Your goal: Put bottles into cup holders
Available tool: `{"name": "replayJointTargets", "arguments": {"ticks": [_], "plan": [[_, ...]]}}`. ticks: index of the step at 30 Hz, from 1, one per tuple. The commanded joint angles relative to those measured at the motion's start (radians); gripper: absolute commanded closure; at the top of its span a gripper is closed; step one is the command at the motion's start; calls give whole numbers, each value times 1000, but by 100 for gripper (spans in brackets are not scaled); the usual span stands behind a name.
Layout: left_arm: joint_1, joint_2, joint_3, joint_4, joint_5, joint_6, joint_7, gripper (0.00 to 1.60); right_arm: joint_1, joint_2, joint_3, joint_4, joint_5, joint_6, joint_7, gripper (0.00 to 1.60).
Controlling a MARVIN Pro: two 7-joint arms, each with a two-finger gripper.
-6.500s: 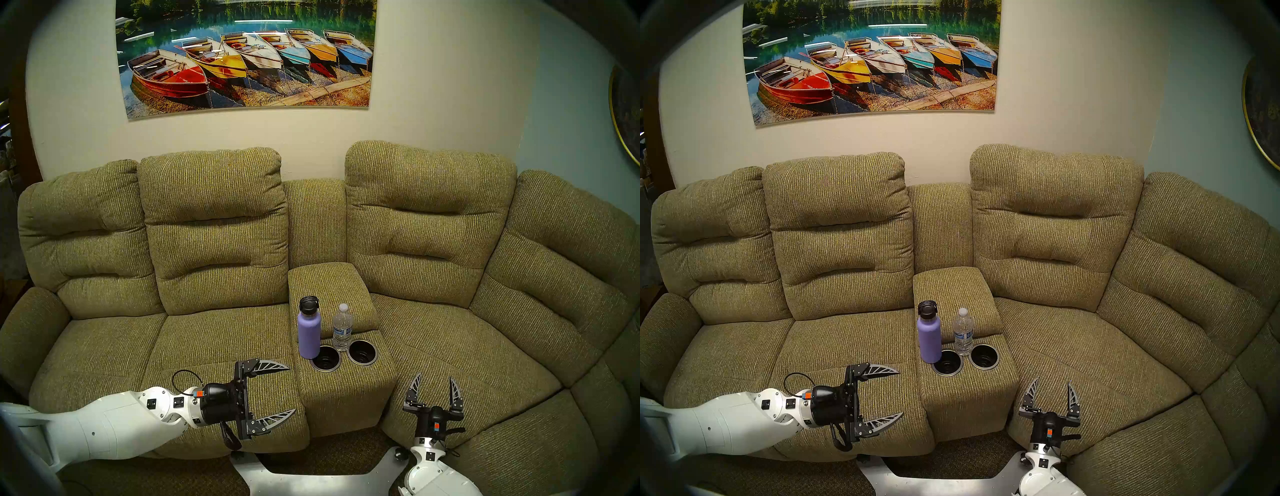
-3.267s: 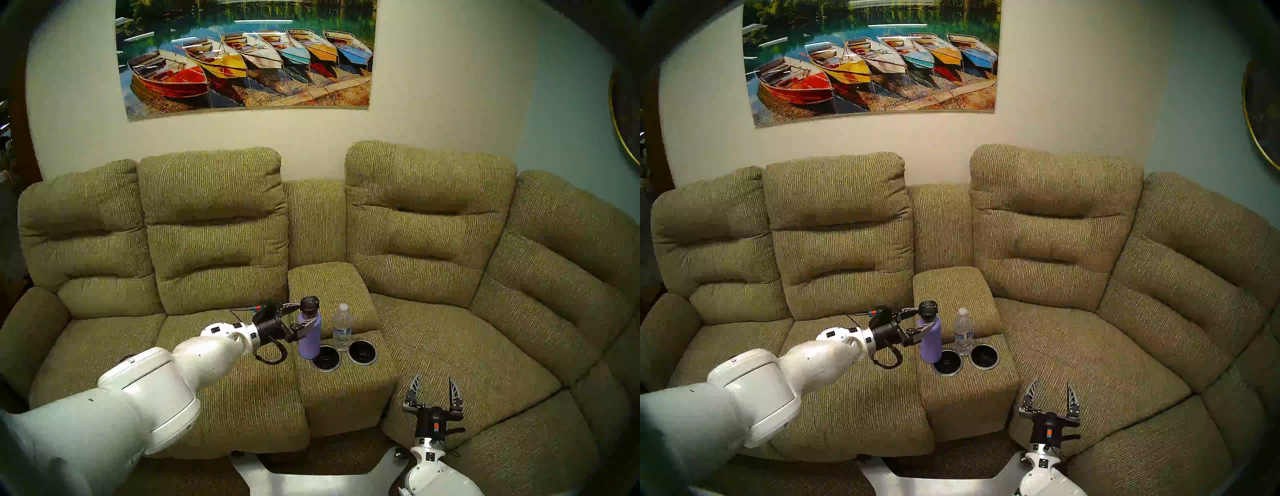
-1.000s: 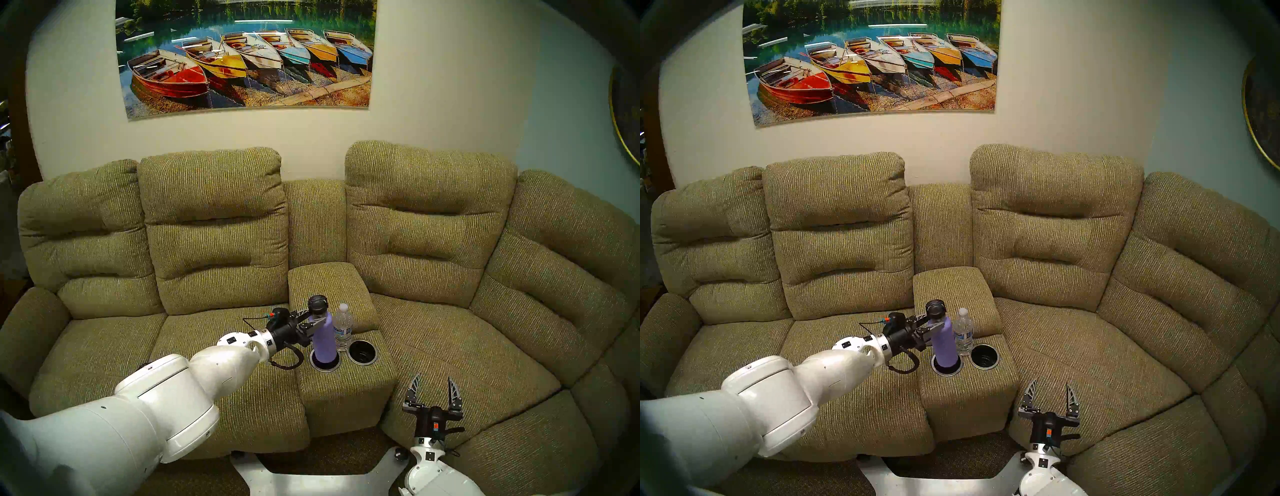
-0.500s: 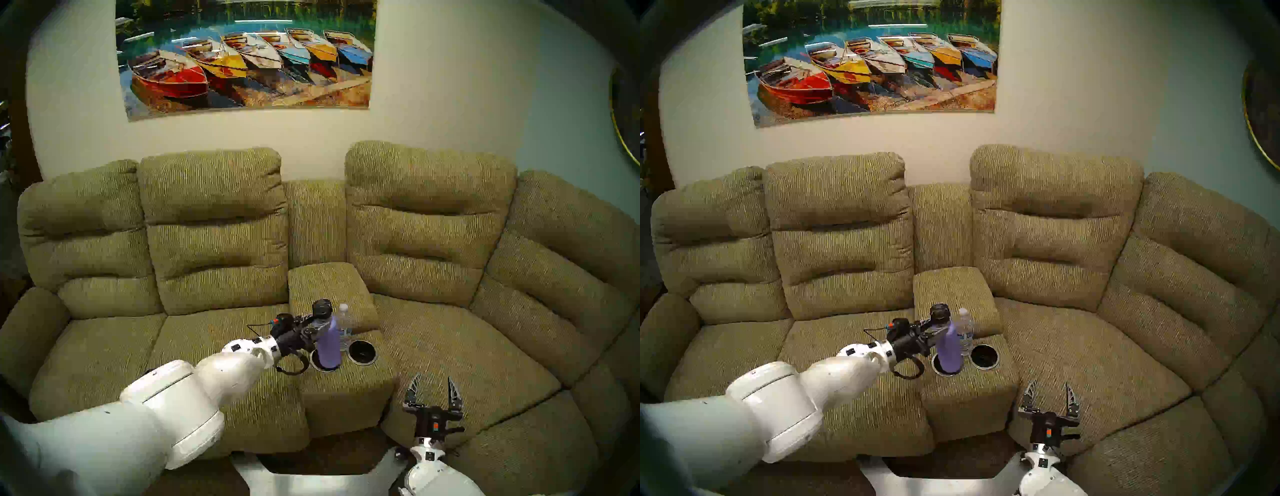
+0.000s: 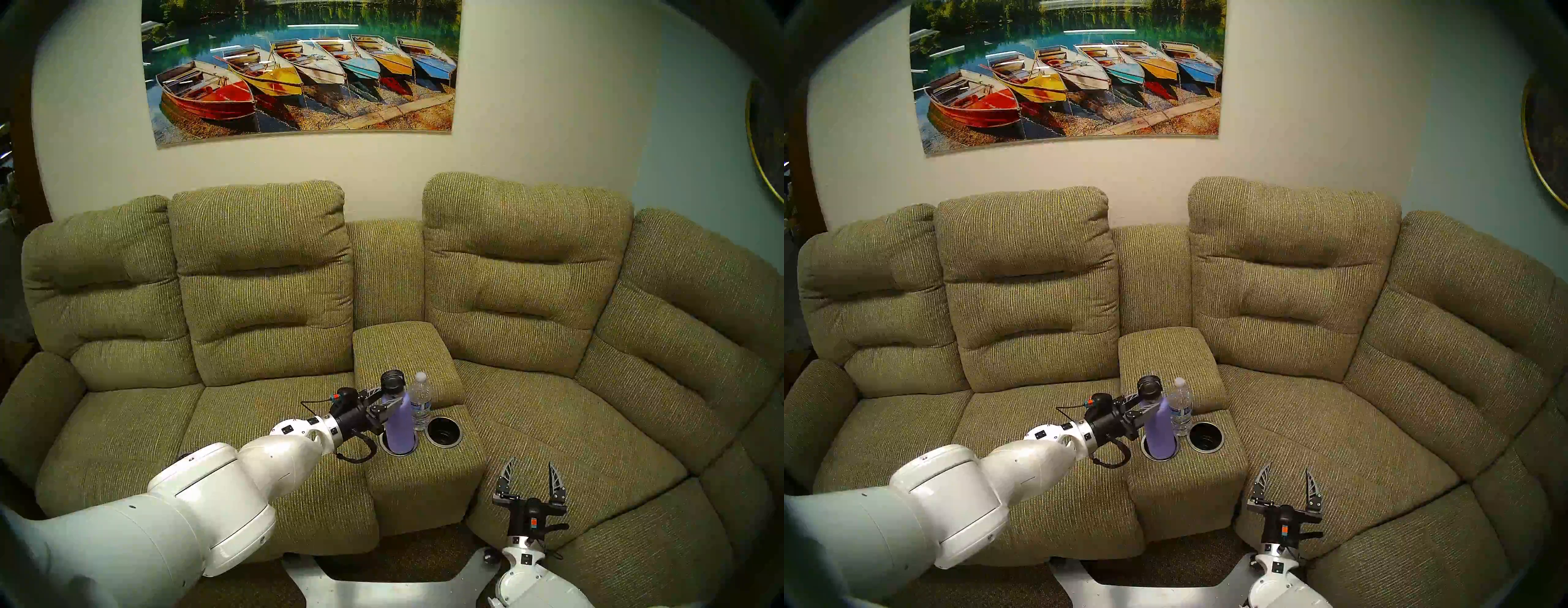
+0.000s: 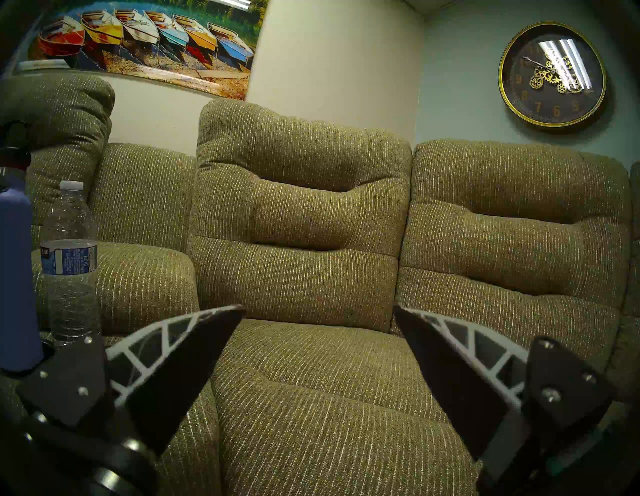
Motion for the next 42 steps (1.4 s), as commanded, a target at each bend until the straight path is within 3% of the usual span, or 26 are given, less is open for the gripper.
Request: {"name": "replayJointTargets", "arguments": {"ticks": [1, 11, 21, 42], "plan": [[-9, 9, 0, 3, 3, -19, 7, 160, 2, -1, 1, -4, 1, -2, -2, 0], [1, 13, 2, 12, 7, -36, 33, 160, 2, 0, 0, -4, 2, -2, -2, 0], [11, -15, 49, 13, 55, -42, 68, 160, 3, 0, -2, -3, 4, -2, -2, 0], [11, -71, 140, 25, 160, 11, 210, 160, 4, 1, -5, -2, 7, -2, -2, 0]]}}
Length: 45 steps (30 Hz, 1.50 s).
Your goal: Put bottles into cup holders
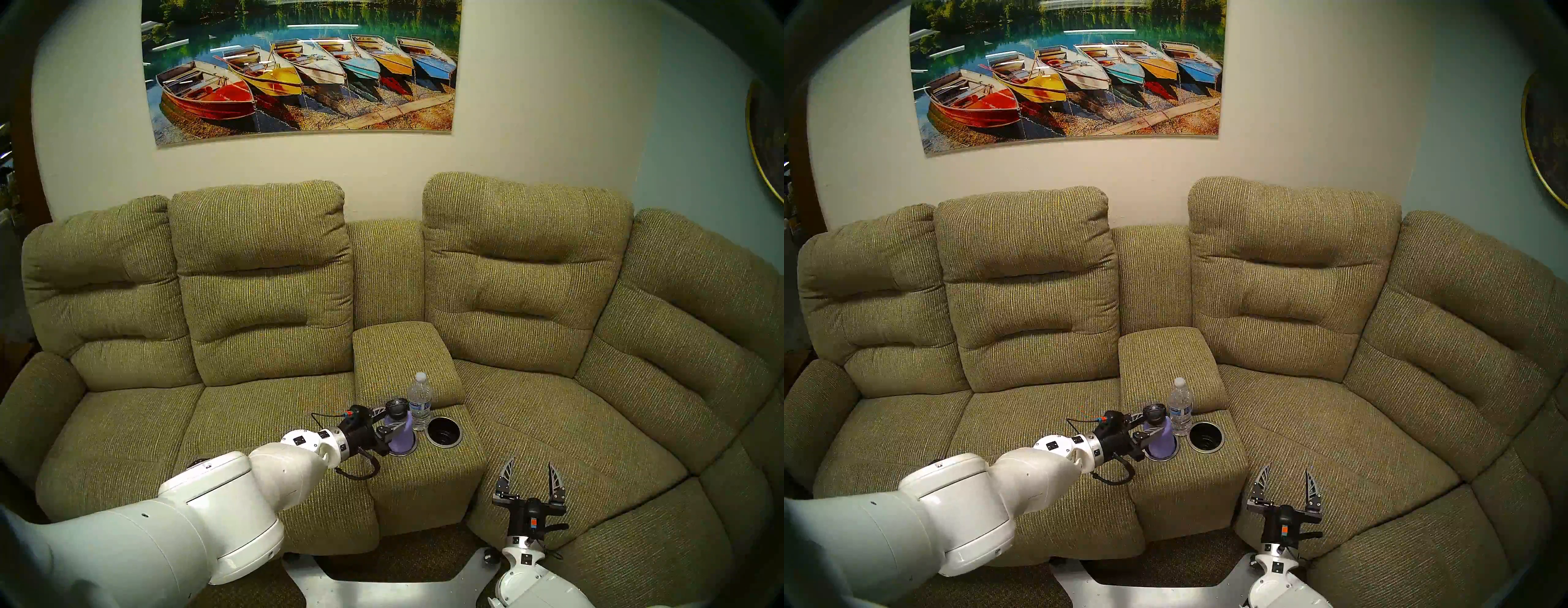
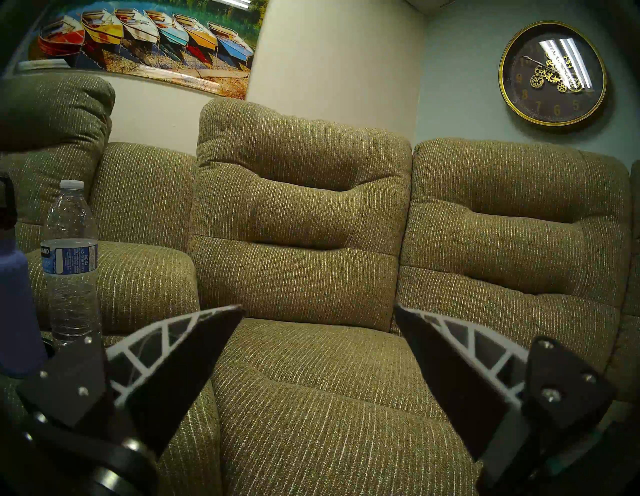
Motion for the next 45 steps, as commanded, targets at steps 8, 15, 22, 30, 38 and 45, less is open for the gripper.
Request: {"name": "replayJointTargets", "arguments": {"ticks": [8, 15, 22, 30, 38, 45], "plan": [[3, -26, 28, -3, 29, 8, 59, 117, 2, 0, 0, -4, 1, -2, -2, 0], [9, -12, 31, -8, 32, -8, 72, 71, 2, 0, -1, -4, 3, -3, -3, 0], [21, 15, 25, -29, 28, -54, 46, 4, 2, 0, -1, -6, 3, -3, -4, 0], [34, 77, 24, -67, 35, -162, -51, 0, 1, 1, -1, -8, 4, -5, -5, 0], [82, 203, -20, -173, 4, -302, -218, 0, 0, 1, 0, -10, 3, -6, -6, 0], [121, 282, -76, -269, -36, -372, -291, 0, 0, 1, 0, -10, 4, -6, -5, 0]]}}
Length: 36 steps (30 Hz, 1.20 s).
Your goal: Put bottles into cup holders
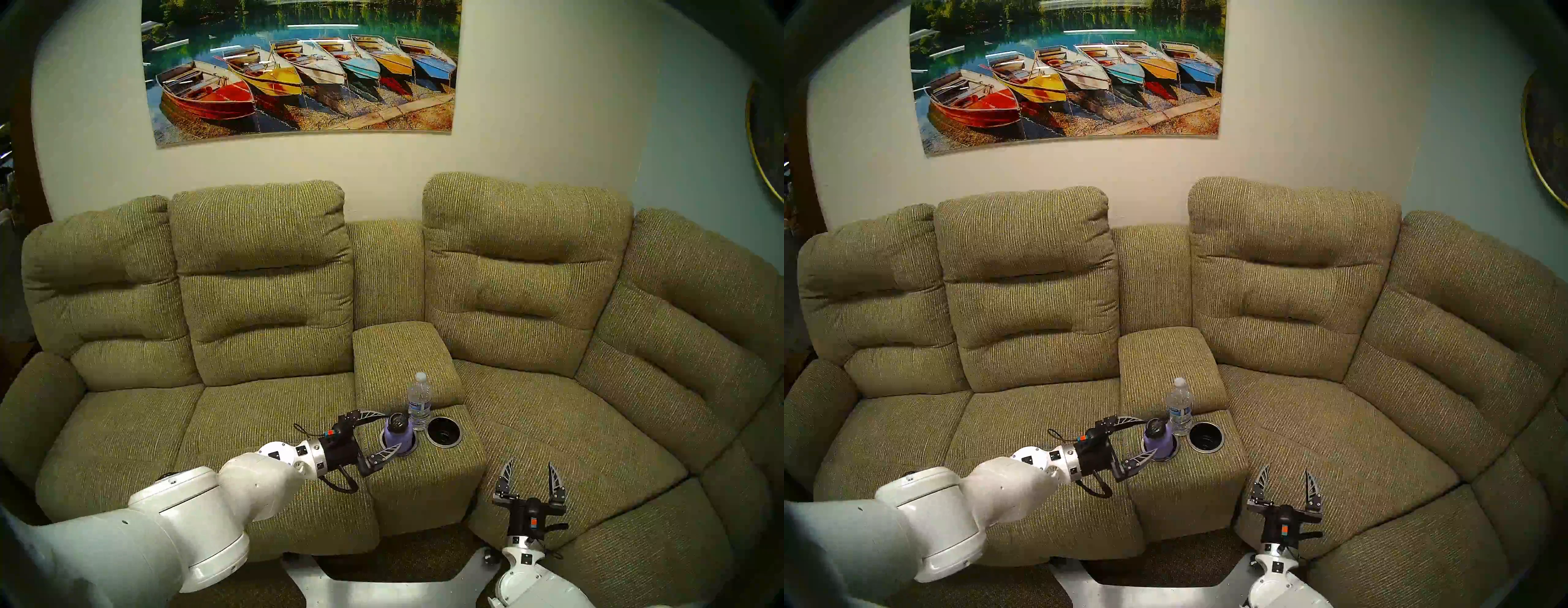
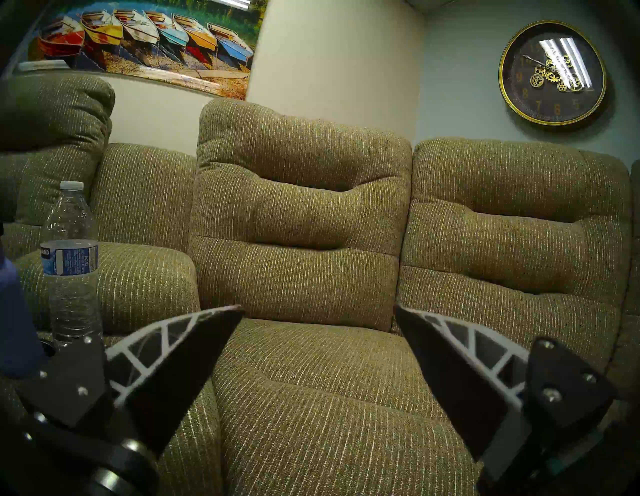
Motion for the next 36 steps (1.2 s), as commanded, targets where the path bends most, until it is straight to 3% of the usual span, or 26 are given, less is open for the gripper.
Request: {"name": "replayJointTargets", "arguments": {"ticks": [1, 9, 21, 30, 36], "plan": [[36, 111, -43, -115, -41, -62, -99, 0, -1, -1, 3, -9, -1, -3, -6, 0], [131, 182, -21, -244, -34, -62, -53, 0, 6, -3, 0, -10, 2, -5, 1, 0], [230, 294, -14, -430, -50, -62, -15, 0, 132, -35, -63, -42, -47, 17, 82, 0], [291, 376, -15, -571, -73, -62, -10, 0, 233, -76, -110, -43, -74, 84, 175, 0], [325, 430, -19, -663, -89, -62, -8, 0, 290, -141, -113, -32, -41, 149, 213, 0]]}}
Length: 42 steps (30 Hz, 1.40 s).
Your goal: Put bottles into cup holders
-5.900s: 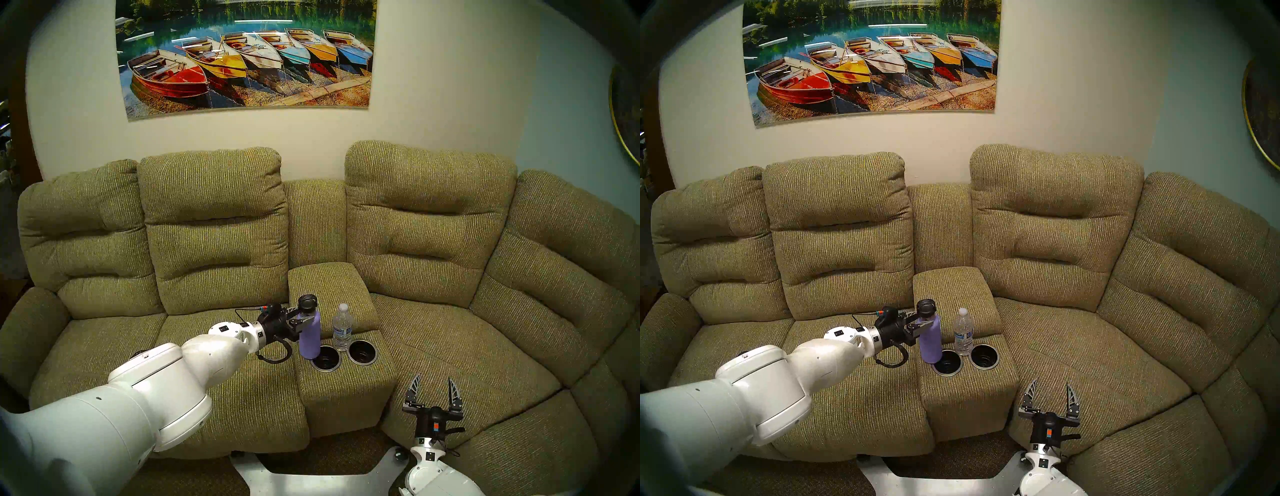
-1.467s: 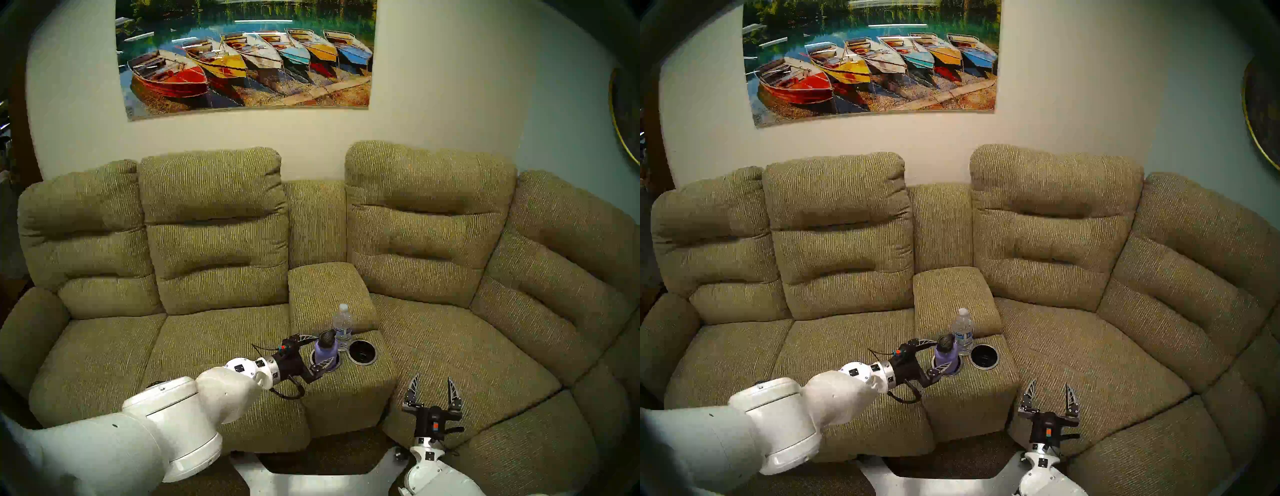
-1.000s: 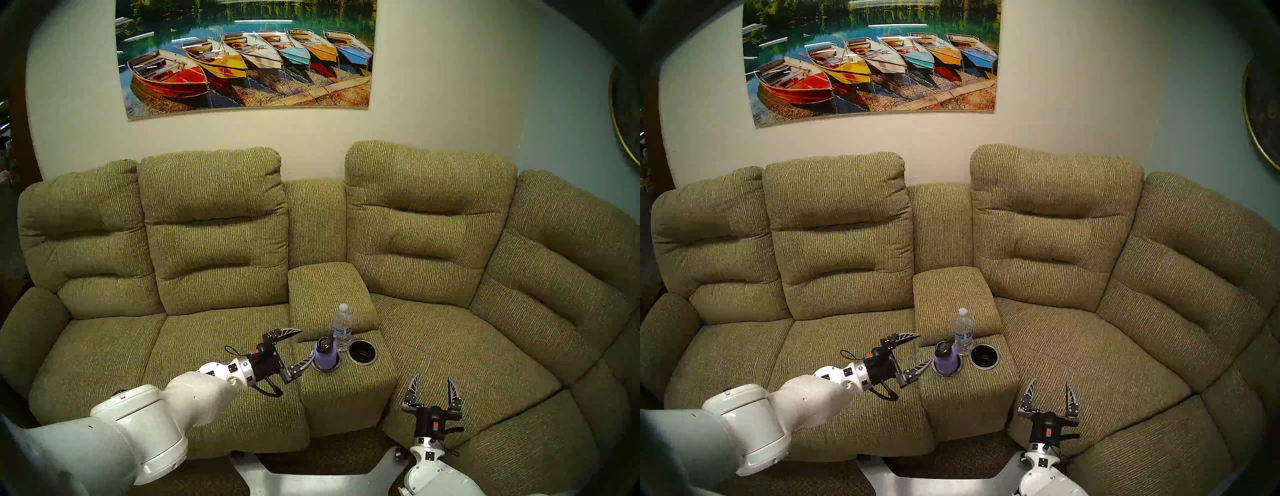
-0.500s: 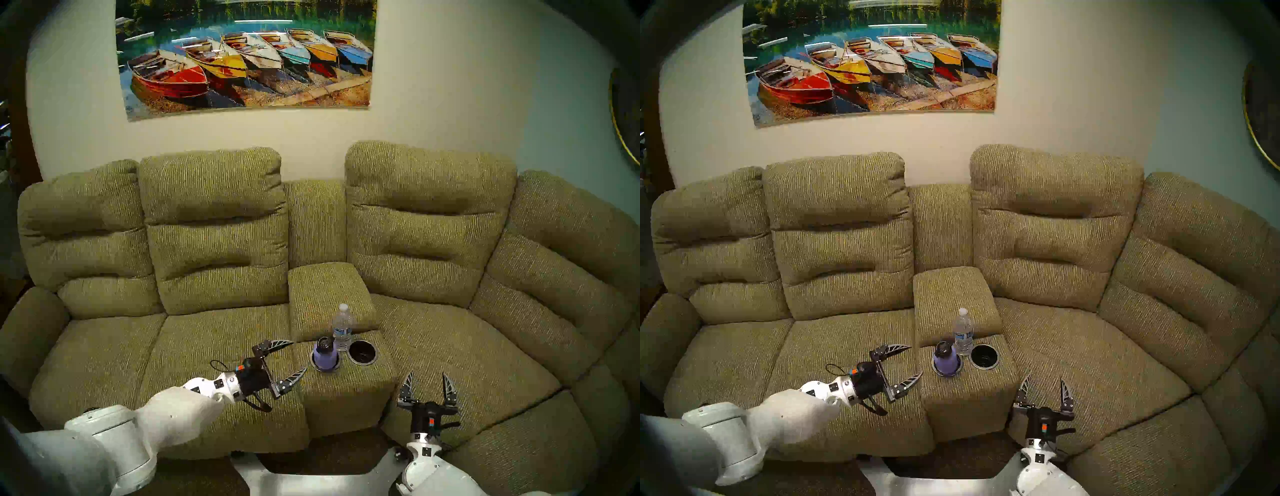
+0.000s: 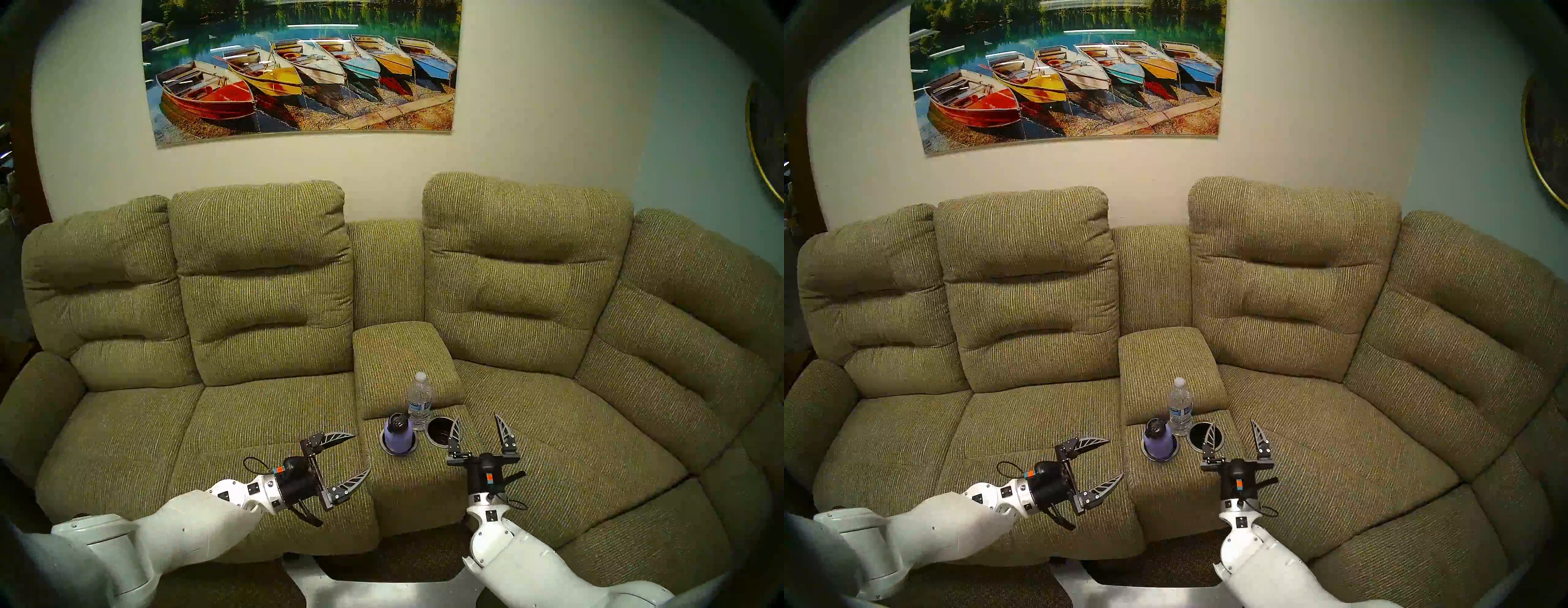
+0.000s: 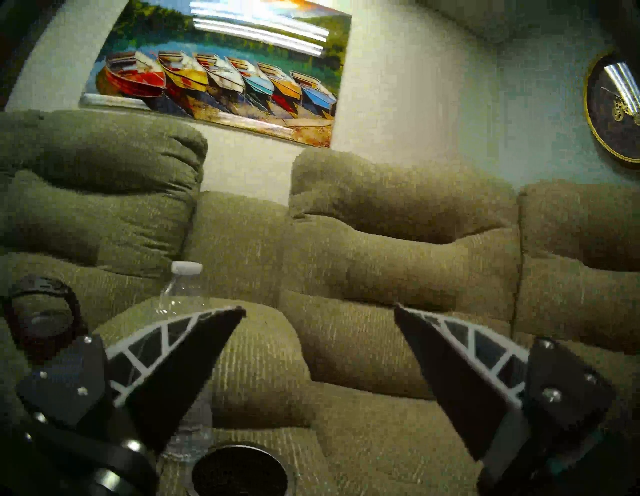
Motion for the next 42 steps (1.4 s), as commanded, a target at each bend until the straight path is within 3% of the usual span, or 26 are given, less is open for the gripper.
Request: {"name": "replayJointTargets", "arguments": {"ticks": [1, 12, 21, 30, 42], "plan": [[48, 84, -8, -119, -25, -6, -69, 0, 106, -90, -9, 0, 33, 67, 39, 0], [119, 200, -21, -310, -73, -6, -75, 0, 167, -218, 7, 33, 181, 227, 83, 0], [175, 290, -34, -450, -128, -6, -83, 0, 193, -252, 22, 48, 289, 306, 112, 0], [194, 316, -40, -484, -157, -6, -94, 0, 241, -286, 21, 96, 334, 336, 125, 0], [196, 324, -34, -494, -152, -6, -69, 0, 372, -369, 26, 298, 328, 354, 87, 0]]}}
